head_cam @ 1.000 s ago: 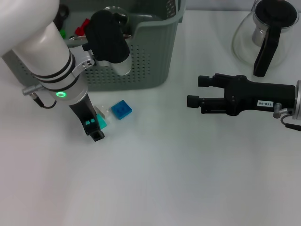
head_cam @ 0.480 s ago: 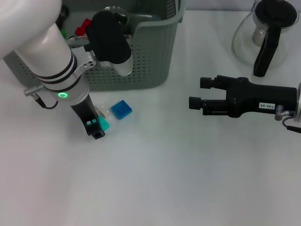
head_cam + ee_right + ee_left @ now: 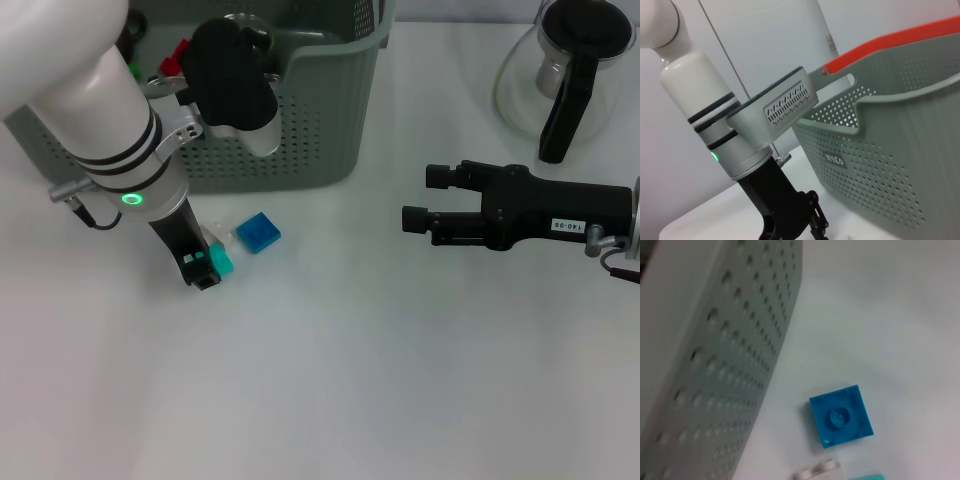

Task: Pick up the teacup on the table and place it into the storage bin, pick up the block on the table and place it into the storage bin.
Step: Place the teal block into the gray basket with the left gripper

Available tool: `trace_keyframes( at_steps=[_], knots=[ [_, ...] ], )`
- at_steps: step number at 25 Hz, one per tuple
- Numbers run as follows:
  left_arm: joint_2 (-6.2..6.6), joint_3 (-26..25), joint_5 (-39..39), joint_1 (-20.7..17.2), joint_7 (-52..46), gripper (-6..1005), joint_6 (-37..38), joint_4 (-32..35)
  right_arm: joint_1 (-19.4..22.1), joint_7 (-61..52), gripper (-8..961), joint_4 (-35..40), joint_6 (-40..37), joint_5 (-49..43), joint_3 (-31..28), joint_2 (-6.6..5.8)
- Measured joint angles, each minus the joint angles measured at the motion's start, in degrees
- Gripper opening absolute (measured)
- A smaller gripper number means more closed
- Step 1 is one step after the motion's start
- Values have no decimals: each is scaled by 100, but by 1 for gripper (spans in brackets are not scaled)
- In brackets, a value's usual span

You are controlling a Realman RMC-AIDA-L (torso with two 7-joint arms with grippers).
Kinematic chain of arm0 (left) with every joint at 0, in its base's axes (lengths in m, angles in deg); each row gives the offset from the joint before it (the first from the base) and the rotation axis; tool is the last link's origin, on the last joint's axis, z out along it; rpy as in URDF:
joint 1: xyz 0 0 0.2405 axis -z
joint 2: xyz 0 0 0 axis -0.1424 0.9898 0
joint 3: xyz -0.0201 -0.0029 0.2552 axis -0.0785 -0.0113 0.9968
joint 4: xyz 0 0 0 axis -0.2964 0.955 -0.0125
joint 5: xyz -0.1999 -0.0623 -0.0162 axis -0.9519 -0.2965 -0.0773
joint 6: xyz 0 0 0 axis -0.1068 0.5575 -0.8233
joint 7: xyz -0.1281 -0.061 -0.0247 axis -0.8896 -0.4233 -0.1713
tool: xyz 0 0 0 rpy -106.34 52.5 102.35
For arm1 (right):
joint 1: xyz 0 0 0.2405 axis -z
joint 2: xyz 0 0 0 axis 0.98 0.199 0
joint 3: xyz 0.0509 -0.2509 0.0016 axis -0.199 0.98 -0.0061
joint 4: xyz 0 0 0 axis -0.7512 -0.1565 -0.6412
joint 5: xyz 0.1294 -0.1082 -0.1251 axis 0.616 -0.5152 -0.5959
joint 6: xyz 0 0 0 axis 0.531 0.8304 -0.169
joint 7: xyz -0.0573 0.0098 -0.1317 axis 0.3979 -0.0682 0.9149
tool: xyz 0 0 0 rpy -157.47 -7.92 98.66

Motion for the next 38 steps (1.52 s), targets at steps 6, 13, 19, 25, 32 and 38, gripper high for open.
trace_keyframes(
  at_steps=[6,13,19,25,32,38],
  knots=[
    [33,-50,0,-57,-3,392,130,260,16,7,941,0,-2,0,0,0],
    [91,-172,0,-127,-2,364,413,580,29,7,941,24,-6,6,0,0],
    [60,-1049,-176,-241,397,363,1440,1398,21,7,941,42,8,14,-6,0],
    [314,-3830,-1621,259,979,362,2863,1922,-26,13,941,53,-18,18,-9,-35],
    [1265,-5272,-2593,570,677,360,2666,1467,-19,15,940,54,-71,6,-9,-56],
    [1571,-5011,-2549,617,575,359,1273,530,1,8,941,52,-77,1,-9,-62]
  ],
)
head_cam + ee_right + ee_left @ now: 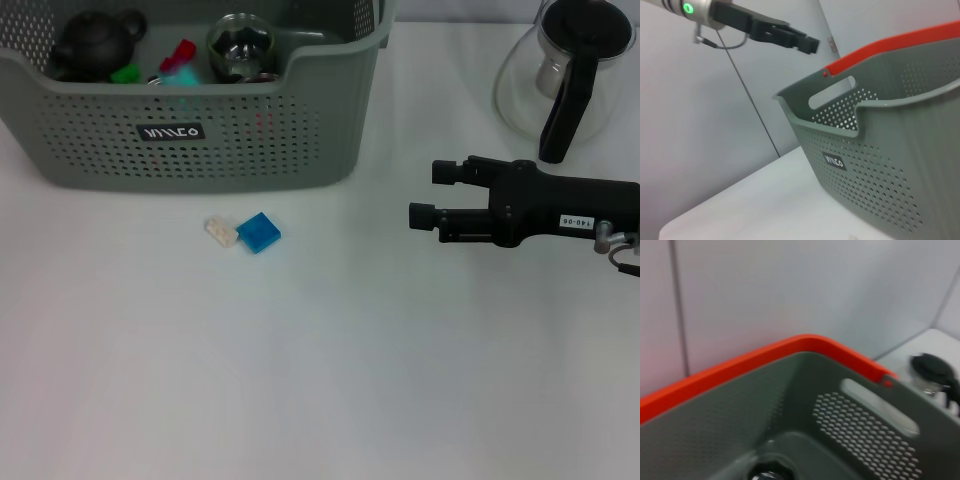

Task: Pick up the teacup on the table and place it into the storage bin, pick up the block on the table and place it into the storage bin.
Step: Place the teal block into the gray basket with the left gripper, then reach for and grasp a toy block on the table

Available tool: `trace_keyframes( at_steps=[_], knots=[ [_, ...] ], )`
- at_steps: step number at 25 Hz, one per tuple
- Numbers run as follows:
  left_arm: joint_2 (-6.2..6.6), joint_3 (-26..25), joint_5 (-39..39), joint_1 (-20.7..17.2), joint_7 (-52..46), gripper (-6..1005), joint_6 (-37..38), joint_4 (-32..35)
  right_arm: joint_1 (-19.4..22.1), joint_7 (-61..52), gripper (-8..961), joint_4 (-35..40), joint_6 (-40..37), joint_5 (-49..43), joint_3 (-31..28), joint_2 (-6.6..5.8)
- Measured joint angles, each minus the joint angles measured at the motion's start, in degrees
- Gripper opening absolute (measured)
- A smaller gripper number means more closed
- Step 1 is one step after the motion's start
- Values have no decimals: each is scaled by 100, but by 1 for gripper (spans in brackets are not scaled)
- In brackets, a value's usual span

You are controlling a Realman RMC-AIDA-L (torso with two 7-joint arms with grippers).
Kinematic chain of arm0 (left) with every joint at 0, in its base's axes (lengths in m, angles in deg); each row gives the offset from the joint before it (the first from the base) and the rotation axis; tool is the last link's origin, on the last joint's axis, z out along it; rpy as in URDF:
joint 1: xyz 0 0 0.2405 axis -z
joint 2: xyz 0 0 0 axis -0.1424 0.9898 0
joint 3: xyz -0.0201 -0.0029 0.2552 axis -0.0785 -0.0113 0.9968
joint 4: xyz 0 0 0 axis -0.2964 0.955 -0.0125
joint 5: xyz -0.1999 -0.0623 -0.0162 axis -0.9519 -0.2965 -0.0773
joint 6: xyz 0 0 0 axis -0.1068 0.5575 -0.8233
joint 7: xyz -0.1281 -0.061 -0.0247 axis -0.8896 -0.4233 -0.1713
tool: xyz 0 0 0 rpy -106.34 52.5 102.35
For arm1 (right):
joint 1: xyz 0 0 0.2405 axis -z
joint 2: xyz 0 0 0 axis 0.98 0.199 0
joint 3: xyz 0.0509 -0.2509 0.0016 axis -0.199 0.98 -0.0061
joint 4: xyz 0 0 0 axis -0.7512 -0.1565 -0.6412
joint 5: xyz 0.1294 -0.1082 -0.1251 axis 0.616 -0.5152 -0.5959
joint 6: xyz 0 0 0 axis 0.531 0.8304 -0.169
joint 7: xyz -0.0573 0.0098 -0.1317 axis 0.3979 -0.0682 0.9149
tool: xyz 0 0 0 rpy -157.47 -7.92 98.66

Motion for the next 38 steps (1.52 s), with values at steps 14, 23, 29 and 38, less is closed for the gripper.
trace_keyframes(
  at_steps=[14,23,29,38],
  knots=[
    [-162,216,-631,-74,374,432,661,99,-36,-49,941,6,-79,-28,34,-38],
    [-935,1467,-1098,-1077,1891,772,1754,347,-8,-24,940,2,-80,-37,43,-117],
    [-1215,2024,-782,-1205,2341,935,1535,108,-77,-15,940,-37,-29,-100,57,-44],
    [-1095,1964,-313,-1352,2856,958,563,-659,-470,-4,941,-212,480,-342,358,322]
  ],
)
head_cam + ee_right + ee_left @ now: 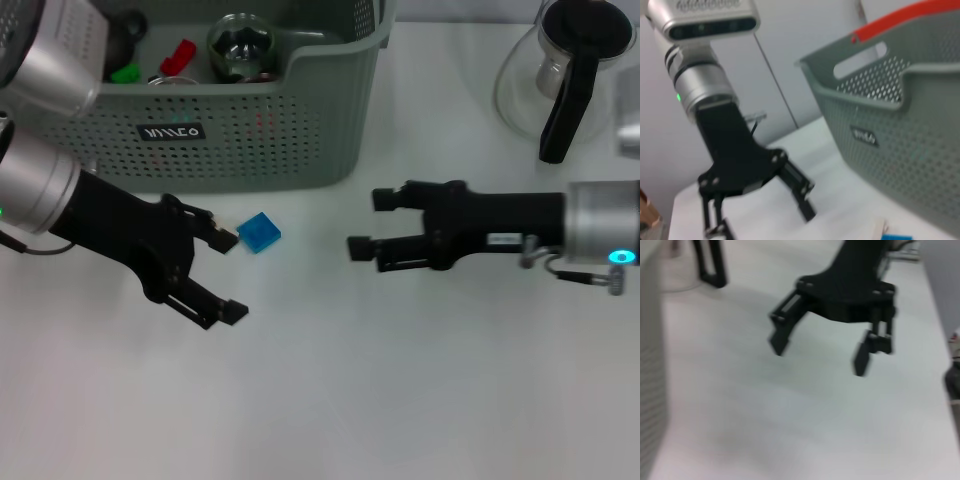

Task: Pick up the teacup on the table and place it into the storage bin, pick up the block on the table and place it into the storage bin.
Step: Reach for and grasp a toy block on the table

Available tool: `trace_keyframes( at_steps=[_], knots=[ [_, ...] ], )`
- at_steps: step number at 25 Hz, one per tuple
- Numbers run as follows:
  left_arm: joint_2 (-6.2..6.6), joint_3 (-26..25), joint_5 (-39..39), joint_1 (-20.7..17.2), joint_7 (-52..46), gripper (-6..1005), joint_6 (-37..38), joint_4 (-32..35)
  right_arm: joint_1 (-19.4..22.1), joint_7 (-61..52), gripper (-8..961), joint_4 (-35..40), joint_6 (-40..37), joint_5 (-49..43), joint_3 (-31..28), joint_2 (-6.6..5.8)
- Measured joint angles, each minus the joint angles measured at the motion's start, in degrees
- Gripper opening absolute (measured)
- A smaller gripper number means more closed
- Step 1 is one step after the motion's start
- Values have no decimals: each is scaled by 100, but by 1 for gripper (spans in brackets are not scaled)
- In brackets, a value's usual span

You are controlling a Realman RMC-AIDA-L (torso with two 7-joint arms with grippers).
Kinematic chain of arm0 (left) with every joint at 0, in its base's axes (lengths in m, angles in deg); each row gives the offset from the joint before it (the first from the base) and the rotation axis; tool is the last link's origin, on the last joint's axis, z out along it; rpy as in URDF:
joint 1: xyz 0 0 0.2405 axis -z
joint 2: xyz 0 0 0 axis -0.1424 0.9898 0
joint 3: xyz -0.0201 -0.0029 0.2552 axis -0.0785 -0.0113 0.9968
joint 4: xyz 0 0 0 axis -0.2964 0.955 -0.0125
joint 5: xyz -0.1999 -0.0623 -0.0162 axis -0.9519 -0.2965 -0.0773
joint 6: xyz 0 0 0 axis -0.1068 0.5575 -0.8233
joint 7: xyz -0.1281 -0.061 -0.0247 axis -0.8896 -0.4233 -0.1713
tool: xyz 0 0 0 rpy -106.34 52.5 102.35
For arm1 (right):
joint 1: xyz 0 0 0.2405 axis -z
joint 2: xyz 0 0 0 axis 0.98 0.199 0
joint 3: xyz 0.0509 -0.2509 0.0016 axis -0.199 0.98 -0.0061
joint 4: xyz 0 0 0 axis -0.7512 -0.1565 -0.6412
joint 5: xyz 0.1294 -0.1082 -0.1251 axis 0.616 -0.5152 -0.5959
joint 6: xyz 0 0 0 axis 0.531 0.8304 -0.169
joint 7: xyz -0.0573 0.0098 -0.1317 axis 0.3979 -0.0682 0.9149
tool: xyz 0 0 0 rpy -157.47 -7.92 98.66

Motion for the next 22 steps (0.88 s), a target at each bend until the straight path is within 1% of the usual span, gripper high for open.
trace_keyframes(
  at_steps=[3,6,7,8,10,14,22],
  knots=[
    [67,-39,23,-129,-13,957,-293,-53,-316,70,941,-451,338,17,173,20],
    [95,-121,127,-238,-41,957,-464,-10,-587,218,940,-831,614,22,222,43],
    [108,-242,241,-273,-51,957,-526,31,-647,235,940,-890,695,26,229,46],
    [108,-242,241,-273,-51,957,-526,31,-710,250,940,-964,783,30,240,50],
    [113,-416,397,-283,-52,956,-548,78,-821,278,940,-1088,926,46,251,59],
    [114,-498,427,-290,-53,956,-564,105,-1006,367,940,-1256,1256,83,253,111],
    [76,-511,435,-239,-58,954,-604,105,-1676,869,941,-2078,1938,202,255,126]
  ],
)
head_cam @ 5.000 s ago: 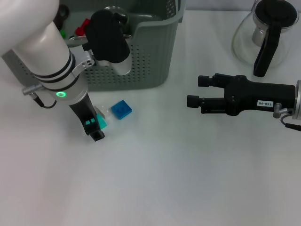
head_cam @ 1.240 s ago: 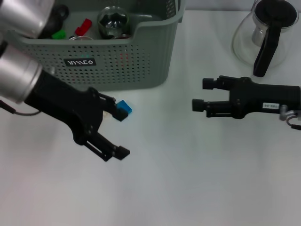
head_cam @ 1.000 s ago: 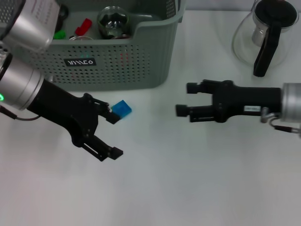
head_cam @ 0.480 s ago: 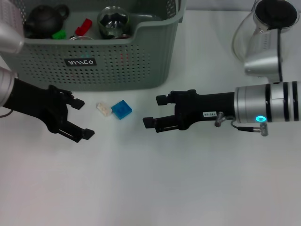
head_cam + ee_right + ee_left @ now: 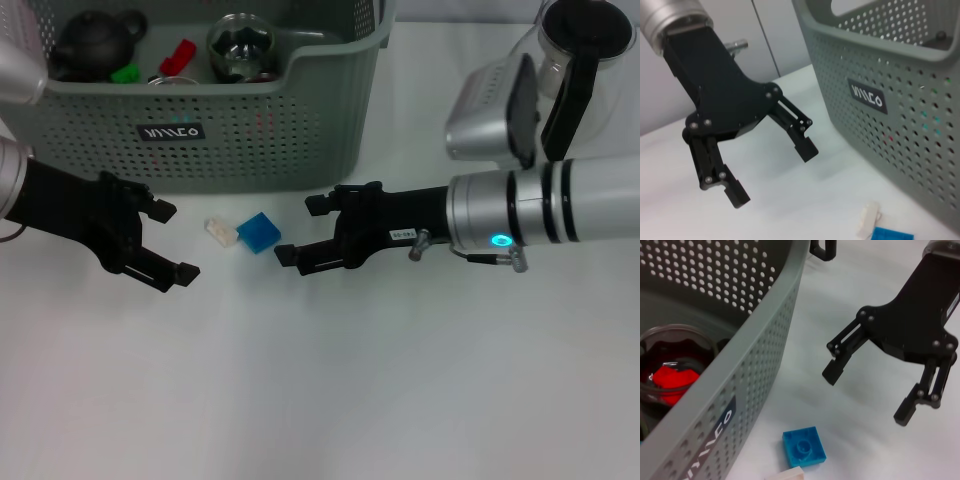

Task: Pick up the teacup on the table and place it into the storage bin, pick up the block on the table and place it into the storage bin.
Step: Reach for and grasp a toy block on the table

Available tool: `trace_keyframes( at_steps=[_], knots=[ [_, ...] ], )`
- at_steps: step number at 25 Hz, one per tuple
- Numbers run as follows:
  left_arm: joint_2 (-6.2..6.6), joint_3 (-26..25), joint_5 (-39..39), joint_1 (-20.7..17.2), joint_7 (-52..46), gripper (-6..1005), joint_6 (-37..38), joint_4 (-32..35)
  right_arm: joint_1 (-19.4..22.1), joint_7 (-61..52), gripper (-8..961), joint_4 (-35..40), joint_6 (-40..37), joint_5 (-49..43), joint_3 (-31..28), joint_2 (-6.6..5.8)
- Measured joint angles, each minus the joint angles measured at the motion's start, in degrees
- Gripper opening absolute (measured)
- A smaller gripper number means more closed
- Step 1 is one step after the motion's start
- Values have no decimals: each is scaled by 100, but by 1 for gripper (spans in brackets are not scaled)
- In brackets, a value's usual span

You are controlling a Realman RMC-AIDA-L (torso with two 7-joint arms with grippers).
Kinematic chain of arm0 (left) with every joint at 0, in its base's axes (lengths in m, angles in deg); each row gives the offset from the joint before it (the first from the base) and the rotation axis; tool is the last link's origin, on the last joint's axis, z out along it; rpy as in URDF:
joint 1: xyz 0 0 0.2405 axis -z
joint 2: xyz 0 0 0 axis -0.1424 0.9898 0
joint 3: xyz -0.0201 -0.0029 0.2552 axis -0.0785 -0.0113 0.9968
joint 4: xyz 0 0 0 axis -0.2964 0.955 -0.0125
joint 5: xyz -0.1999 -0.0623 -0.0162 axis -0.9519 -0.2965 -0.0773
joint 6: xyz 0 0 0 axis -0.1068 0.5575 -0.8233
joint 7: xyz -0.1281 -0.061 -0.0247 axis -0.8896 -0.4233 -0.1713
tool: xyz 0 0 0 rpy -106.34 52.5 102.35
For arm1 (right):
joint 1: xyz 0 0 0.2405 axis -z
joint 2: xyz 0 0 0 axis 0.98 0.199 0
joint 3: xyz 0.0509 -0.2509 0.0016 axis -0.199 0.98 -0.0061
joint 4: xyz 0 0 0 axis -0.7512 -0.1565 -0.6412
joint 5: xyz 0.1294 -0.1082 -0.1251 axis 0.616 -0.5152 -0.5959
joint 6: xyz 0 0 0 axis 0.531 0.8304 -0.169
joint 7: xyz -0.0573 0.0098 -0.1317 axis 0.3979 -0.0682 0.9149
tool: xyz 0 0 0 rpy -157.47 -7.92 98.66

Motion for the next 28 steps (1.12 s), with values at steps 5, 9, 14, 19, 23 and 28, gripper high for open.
trace_keyframes(
  at_steps=[5,9,14,19,23,28],
  knots=[
    [-6,29,2,51,-59,954,-3,-2,-156,311,941,-206,179,7,-35,0],
    [-17,53,2,72,-74,953,49,-3,-197,494,941,-295,177,-1,-41,0],
    [-62,158,1,87,-53,952,190,-1,-66,524,940,-180,-445,-34,94,-50],
    [-103,340,1,147,-51,952,276,40,451,-105,941,621,-1168,-37,472,-139],
    [-187,684,0,220,-34,951,217,179,1085,-958,941,1662,-1635,-42,878,-215],
    [-201,1367,136,327,-24,950,-5,405,1461,-1743,940,2068,-2409,-47,996,-549]
  ],
)
